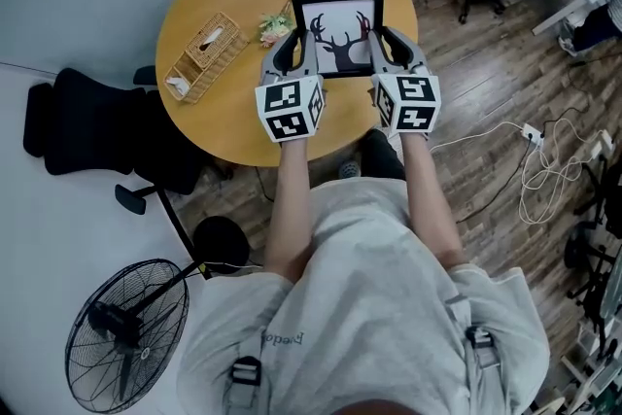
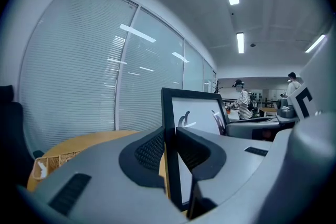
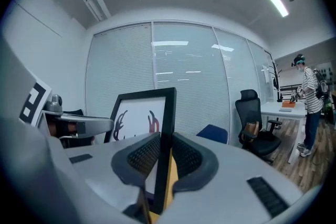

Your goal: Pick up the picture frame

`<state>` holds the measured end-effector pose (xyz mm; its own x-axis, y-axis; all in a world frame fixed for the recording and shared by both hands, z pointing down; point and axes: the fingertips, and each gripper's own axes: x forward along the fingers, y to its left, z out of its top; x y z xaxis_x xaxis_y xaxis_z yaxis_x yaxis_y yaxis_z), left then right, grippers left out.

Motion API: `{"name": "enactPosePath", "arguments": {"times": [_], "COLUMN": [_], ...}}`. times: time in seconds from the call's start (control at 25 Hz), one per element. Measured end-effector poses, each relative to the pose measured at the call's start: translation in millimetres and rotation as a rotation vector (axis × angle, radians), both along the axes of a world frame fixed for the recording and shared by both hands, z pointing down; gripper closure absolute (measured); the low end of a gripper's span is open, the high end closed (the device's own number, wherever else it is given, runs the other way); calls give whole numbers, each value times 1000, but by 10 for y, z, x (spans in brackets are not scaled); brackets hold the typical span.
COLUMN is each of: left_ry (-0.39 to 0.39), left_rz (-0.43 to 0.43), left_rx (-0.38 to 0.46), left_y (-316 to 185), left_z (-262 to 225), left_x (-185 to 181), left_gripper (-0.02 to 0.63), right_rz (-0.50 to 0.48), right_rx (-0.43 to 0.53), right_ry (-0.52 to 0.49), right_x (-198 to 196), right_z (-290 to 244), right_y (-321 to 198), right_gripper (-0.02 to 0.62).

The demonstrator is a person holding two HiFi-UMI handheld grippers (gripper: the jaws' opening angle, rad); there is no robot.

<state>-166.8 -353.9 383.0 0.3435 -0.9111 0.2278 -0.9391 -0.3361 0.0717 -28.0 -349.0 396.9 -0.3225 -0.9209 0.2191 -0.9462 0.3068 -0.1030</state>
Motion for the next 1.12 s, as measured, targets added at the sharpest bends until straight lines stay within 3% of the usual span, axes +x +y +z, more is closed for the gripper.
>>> {"name": "enactPosePath", "arguments": {"times": [1.12], "left_ry": [0], "left_rz": [20], "left_rx": [-18], "left_y": [261], "left_z": [79], "left_x": [-27], "left_gripper": [517], "right_rz": [-5], "right_rx": [-25], "right_ry": [-9], "right_x": [-24], "right_z": [107], "right_y": [204], "right_gripper": [518]}}
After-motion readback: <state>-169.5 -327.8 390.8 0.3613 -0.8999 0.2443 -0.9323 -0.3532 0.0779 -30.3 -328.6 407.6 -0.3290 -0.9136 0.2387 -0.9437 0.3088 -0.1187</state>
